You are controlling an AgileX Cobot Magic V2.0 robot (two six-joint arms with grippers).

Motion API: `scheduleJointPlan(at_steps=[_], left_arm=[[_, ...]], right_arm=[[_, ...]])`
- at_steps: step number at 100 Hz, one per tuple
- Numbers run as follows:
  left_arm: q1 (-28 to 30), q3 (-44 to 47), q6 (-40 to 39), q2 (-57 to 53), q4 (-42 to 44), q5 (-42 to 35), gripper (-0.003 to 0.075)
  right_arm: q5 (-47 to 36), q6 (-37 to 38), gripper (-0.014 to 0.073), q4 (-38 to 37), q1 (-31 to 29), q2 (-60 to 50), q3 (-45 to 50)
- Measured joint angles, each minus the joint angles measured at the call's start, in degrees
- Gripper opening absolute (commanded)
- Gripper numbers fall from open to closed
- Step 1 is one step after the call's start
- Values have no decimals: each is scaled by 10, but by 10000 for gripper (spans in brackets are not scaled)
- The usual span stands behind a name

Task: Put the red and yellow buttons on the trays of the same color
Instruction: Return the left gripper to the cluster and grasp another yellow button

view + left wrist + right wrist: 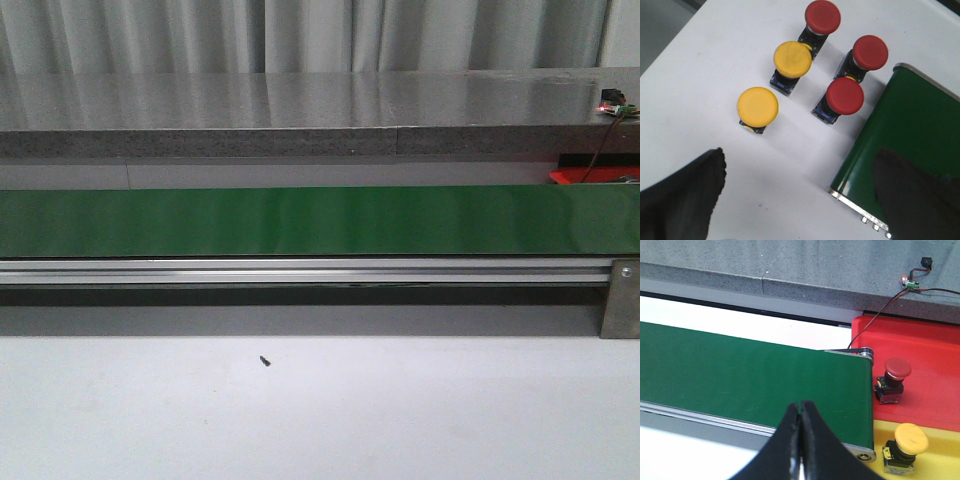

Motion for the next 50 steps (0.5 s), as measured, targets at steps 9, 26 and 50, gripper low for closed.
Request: scheduleJointPlan(at_steps=[9, 26, 50], left_arm=[[0, 0, 0, 22, 7, -5, 584], [0, 0, 0, 68, 34, -11, 584], [0, 0, -2, 110, 37, -41, 584]], right_arm=[[0, 0, -67, 0, 0, 0, 0], [0, 0, -67, 0, 0, 0, 0], [0, 0, -67, 0, 0, 0, 0]])
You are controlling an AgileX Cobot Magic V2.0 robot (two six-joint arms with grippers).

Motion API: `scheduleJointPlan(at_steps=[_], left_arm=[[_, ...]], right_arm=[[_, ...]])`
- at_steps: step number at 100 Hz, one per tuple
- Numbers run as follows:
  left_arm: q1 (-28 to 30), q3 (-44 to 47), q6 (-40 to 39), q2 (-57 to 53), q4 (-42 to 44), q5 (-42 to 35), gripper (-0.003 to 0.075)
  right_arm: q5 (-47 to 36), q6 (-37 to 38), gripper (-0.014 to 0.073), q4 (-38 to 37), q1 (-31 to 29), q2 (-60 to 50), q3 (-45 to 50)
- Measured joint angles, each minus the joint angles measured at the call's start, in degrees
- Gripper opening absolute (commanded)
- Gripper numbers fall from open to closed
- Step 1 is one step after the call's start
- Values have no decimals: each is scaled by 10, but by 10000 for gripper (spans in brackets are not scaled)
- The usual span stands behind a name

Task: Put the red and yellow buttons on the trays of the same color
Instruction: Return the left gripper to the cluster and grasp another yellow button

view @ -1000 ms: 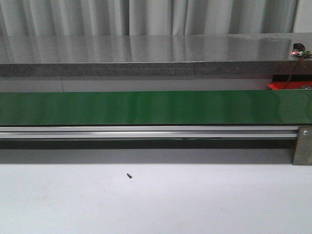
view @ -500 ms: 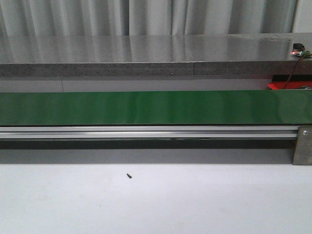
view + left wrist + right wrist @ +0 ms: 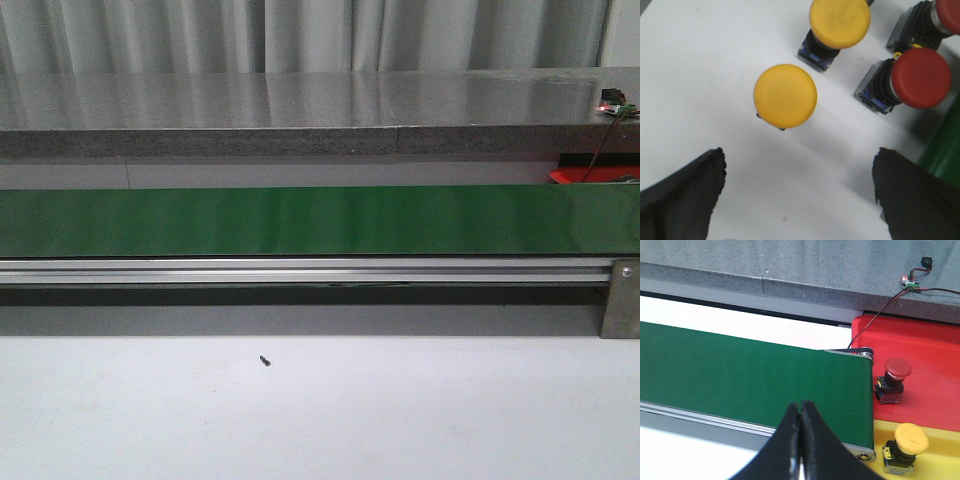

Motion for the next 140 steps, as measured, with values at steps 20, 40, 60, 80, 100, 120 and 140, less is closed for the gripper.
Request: scheduleJointPlan(at_steps=[20, 40, 60, 80, 100, 120, 140], left_arm=[[0, 0, -2, 22, 0, -33, 584], [0, 0, -2, 37, 0, -68, 584], [0, -1, -2, 61, 0, -89, 584], [1, -1, -2, 76, 0, -117, 584], [1, -1, -2, 77, 0, -149, 584], [1, -1, -2, 80, -1, -159, 567], [1, -1, -2, 91, -1, -160, 394]], right_arm=[[0, 0, -67, 0, 0, 0, 0], [0, 0, -67, 0, 0, 0, 0], [0, 0, -67, 0, 0, 0, 0], [1, 0, -67, 0, 0, 0, 0], [2, 0, -67, 0, 0, 0, 0], [3, 0, -67, 0, 0, 0, 0], [3, 0, -67, 0, 0, 0, 0]])
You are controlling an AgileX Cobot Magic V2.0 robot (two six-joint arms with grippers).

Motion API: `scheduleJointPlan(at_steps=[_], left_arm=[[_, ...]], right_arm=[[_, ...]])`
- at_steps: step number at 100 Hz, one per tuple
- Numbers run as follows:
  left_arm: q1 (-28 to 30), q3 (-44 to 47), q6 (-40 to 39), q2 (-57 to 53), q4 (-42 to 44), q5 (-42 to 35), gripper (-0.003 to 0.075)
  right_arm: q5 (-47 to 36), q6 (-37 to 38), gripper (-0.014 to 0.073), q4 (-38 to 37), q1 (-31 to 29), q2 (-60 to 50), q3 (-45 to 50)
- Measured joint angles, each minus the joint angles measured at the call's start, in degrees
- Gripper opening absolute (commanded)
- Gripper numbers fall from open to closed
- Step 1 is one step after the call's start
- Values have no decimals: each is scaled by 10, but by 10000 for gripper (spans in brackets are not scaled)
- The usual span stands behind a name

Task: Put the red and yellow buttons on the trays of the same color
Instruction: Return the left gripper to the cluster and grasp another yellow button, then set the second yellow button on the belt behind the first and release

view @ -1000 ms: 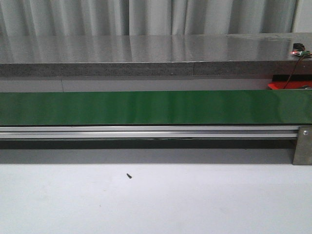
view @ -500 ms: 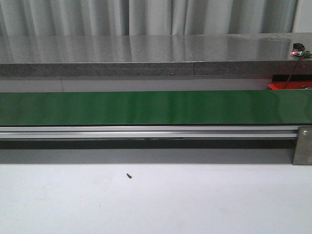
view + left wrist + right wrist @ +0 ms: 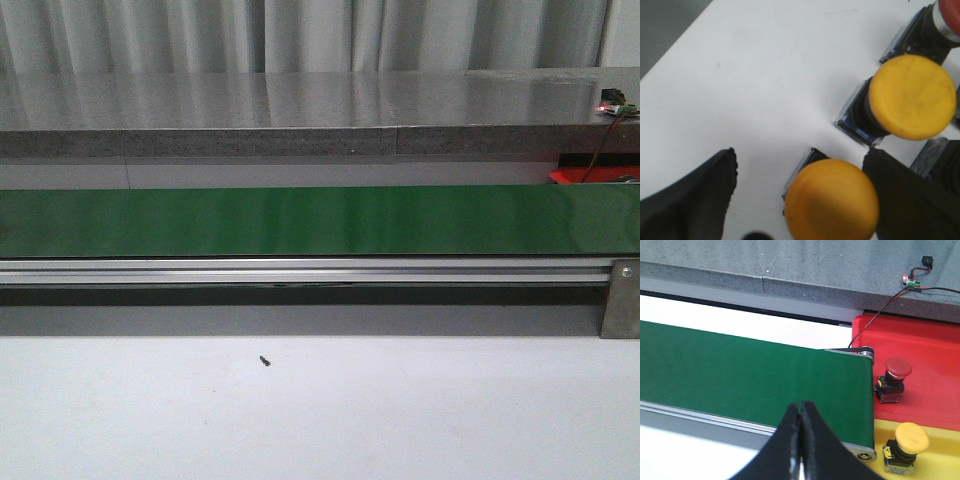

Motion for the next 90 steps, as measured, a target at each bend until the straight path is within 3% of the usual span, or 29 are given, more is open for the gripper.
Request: scheduleJointPlan(at_steps=[20, 90], left_arm=[[0, 0, 0, 6, -1, -1, 291], [1, -1, 0, -18, -1, 14, 283]], right_arm=[[0, 0, -67, 0, 0, 0, 0], [1, 0, -67, 0, 0, 0, 0]])
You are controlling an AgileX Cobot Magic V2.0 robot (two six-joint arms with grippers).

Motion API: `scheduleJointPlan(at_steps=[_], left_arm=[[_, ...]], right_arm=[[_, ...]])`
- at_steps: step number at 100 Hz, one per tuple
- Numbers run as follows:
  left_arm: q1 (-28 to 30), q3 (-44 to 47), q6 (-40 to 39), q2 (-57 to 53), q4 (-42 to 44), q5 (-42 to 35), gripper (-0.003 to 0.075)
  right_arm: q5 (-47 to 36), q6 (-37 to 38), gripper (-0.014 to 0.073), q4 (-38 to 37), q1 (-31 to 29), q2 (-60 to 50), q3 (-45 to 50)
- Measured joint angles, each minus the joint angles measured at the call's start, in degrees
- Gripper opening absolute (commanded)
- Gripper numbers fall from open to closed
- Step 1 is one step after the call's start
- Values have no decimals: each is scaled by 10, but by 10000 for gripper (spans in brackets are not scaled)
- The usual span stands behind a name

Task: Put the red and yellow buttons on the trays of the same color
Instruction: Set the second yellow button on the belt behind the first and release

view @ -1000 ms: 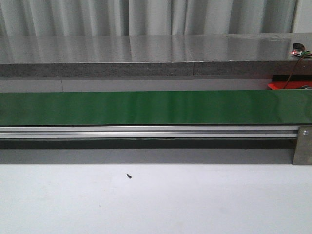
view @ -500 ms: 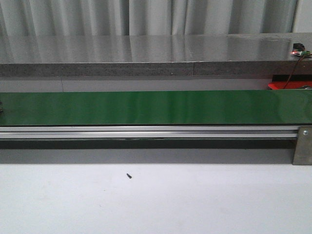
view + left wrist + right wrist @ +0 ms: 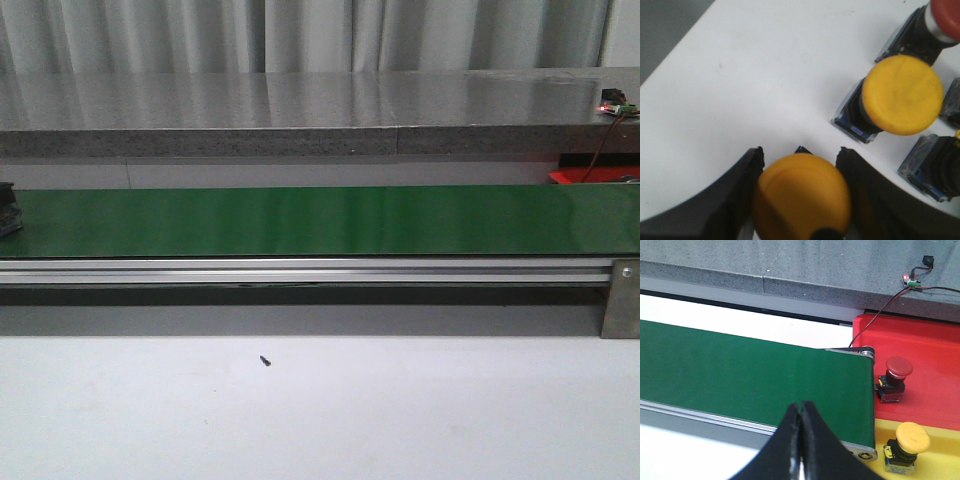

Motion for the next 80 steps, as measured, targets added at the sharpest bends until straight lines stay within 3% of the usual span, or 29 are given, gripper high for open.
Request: scheduleJointPlan(at_steps=[32, 80], left_arm=[[-6, 0, 6, -71, 2, 35, 283], [-117, 0, 17, -94, 3, 66, 283]], right_arm=[[0, 0, -67, 0, 0, 0, 0], [0, 0, -67, 0, 0, 0, 0]])
